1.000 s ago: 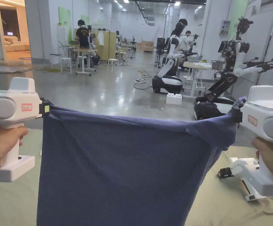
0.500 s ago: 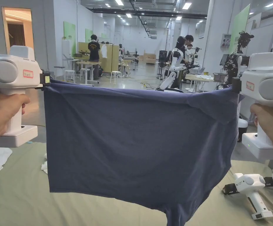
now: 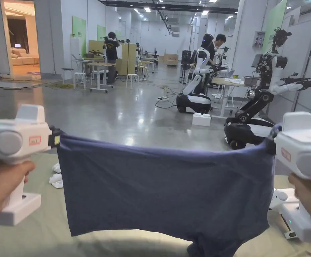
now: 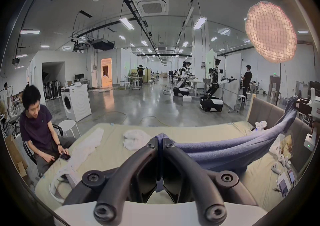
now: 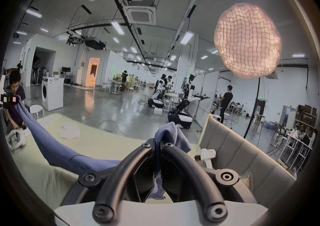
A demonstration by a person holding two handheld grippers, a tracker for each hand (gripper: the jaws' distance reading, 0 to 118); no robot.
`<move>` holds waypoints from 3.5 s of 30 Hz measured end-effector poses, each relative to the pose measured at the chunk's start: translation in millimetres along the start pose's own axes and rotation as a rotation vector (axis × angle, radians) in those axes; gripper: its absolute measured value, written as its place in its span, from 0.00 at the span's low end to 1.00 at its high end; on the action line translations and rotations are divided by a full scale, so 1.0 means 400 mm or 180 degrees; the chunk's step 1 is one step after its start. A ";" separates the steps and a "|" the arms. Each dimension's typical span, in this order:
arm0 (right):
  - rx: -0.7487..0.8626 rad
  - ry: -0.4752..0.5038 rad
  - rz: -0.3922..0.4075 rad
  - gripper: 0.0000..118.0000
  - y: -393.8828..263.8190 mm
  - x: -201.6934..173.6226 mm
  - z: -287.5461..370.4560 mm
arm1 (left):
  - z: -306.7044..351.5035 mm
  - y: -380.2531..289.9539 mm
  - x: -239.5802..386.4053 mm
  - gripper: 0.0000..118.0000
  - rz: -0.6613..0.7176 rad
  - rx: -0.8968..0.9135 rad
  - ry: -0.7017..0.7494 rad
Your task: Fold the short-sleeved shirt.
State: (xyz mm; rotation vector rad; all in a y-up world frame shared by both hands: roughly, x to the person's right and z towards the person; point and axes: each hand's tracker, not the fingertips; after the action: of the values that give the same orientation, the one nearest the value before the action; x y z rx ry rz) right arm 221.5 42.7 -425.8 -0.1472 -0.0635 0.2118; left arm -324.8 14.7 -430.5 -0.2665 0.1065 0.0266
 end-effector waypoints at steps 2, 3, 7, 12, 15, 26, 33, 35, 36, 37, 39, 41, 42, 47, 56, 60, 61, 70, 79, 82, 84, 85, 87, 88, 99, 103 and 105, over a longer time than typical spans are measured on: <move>-0.0132 -0.0003 0.0064 0.02 -0.073 -0.004 0.035 | 0.030 -0.084 0.002 0.00 0.0043 -0.0087 -0.0054; -0.0236 0.0004 0.0070 0.02 -0.106 -0.005 0.052 | 0.045 -0.121 0.001 0.00 0.0061 -0.0143 -0.0095; -0.0374 0.0038 0.0050 0.02 -0.211 0.009 0.133 | 0.134 -0.230 -0.006 0.00 0.0179 -0.0202 -0.0170; -0.0493 0.0047 0.0107 0.02 -0.270 0.006 0.266 | 0.265 -0.325 -0.022 0.00 0.0272 -0.0247 -0.0255; -0.0643 0.0083 0.0110 0.02 -0.315 0.004 0.326 | 0.327 -0.387 -0.029 0.00 0.0321 -0.0372 -0.0271; -0.1464 0.0202 0.0084 0.02 -0.554 -0.045 0.425 | 0.401 -0.639 -0.028 0.00 0.0389 -0.1119 -0.0142; -0.2217 0.0349 0.0005 0.02 -0.779 -0.080 0.379 | 0.308 -0.849 -0.016 0.00 0.0379 -0.1880 -0.0152; -0.2327 0.0368 -0.0040 0.02 -0.827 -0.086 0.365 | 0.286 -0.894 -0.016 0.00 0.0380 -0.1973 -0.0126; -0.2351 0.0362 -0.0053 0.02 -0.849 -0.086 0.361 | 0.277 -0.910 -0.014 0.00 0.0362 -0.2000 -0.0117; -0.2378 0.0369 -0.0081 0.03 -0.865 -0.088 0.357 | 0.270 -0.926 -0.012 0.00 0.0332 -0.2084 -0.0102; -0.2380 0.0353 -0.0144 0.03 -0.885 -0.091 0.350 | 0.259 -0.946 -0.009 0.00 0.0333 -0.2133 -0.0071; -0.2400 0.0361 -0.0201 0.05 -0.890 -0.094 0.344 | 0.249 -0.951 -0.010 0.01 0.0343 -0.2134 -0.0063; -0.2364 0.0315 -0.0225 0.08 -0.886 -0.097 0.343 | 0.251 -0.949 -0.007 0.07 0.0358 -0.2125 -0.0049; -0.1824 0.0147 -0.0317 0.57 -0.799 -0.110 0.336 | 0.248 -0.870 0.019 0.56 0.0343 -0.1621 -0.0082; -0.0409 0.0165 -0.0379 0.61 -0.591 -0.222 0.281 | 0.231 -0.668 0.138 0.56 -0.0005 -0.0224 0.0077; 0.0111 0.0135 -0.0374 0.55 -0.535 -0.279 0.264 | 0.232 -0.602 0.185 0.53 -0.0127 0.0279 0.0305; 0.0206 0.0118 -0.0353 0.45 -0.525 -0.290 0.265 | 0.237 -0.589 0.193 0.46 -0.0090 0.0384 0.0338; 0.0448 0.0218 -0.0452 0.02 -0.486 -0.320 0.260 | 0.266 -0.530 0.214 0.00 -0.0083 0.0708 0.0279; 0.0153 0.0303 -0.0356 0.01 -0.531 -0.321 0.213 | 0.025 -0.615 0.073 0.00 0.0306 -0.0494 0.0320; -0.0045 0.0300 -0.0281 0.01 -0.567 -0.319 0.184 | -0.120 -0.650 0.013 0.00 0.0441 -0.1012 0.0186; -0.0193 0.0338 -0.0287 0.01 -0.594 -0.313 0.163 | -0.217 -0.664 -0.020 0.00 0.0500 -0.1331 0.0155; -0.0261 0.0359 -0.0275 0.01 -0.605 -0.310 0.153 | -0.264 -0.670 -0.031 0.00 0.0460 -0.1486 0.0114; -0.0363 0.0370 -0.0264 0.01 -0.625 -0.306 0.136 | -0.346 -0.681 -0.039 0.00 0.0450 -0.1720 0.0053; -0.0423 0.0372 -0.0239 0.01 -0.634 -0.304 0.130 | -0.387 -0.687 -0.043 0.02 0.0462 -0.1873 -0.0003; -0.0819 0.0226 -0.0061 0.01 -0.731 -0.257 0.088 | -0.619 -0.763 -0.018 0.61 0.0302 -0.2370 0.0060; -0.0973 0.0167 -0.0125 0.01 -0.757 -0.240 0.066 | -0.627 -0.791 0.019 0.57 -0.0028 -0.2448 0.0200; -0.1055 0.0115 -0.0134 0.01 -0.766 -0.233 0.045 | -0.626 -0.790 0.047 0.48 -0.0216 -0.2429 0.0210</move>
State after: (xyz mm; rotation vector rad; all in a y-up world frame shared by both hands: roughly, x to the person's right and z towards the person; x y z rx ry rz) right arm 191.7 -271.1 -365.7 -0.4793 -0.0653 0.1552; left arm -318.6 -356.2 -590.2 -1.0335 0.1502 -0.0105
